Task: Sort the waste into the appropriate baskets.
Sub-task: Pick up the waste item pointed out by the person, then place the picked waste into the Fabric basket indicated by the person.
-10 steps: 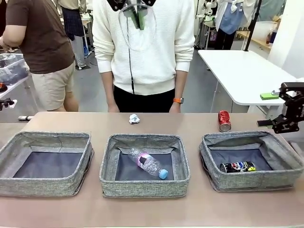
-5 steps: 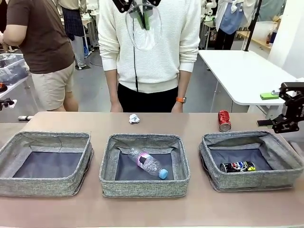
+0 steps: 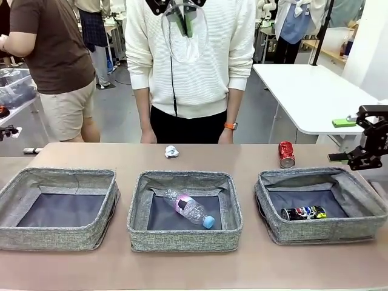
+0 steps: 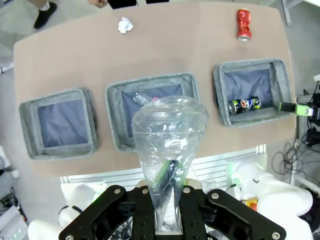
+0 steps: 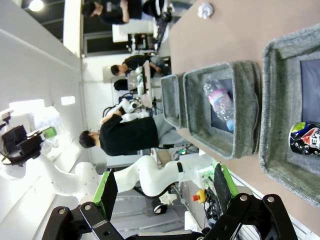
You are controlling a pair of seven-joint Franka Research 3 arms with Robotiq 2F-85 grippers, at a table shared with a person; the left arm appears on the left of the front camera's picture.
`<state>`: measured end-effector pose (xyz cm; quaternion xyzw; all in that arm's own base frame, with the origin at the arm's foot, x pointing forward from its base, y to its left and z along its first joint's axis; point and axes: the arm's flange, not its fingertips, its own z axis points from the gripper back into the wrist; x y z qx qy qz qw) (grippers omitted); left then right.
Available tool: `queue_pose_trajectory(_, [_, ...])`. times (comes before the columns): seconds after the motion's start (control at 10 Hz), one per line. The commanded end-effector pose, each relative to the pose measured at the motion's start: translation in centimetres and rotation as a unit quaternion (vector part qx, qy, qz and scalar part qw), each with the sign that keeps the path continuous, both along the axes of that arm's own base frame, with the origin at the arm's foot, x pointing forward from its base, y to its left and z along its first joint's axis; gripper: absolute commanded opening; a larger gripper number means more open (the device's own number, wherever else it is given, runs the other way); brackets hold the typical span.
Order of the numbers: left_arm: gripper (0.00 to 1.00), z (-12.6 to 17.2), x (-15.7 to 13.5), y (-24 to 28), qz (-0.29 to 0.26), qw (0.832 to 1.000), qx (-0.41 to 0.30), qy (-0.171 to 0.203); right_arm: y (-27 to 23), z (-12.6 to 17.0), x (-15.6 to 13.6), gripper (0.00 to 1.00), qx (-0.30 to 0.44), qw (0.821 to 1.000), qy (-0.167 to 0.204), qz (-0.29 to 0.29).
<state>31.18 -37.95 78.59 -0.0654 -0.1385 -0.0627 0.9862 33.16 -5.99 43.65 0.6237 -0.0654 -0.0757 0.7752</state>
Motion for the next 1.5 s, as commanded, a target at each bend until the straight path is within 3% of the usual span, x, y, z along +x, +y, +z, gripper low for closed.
queue_pose_trajectory(0.0, [0.04,0.17,-0.17,0.35,0.004,1.0,0.002,-0.005,0.03,0.31,-0.03,1.0,0.006,1.0,-0.002,-0.001])
queue_pose_trajectory(1.4, [0.04,0.17,-0.17,0.35,0.004,1.0,0.002,-0.005,0.03,0.31,-0.03,1.0,0.006,1.0,-0.002,-0.001])
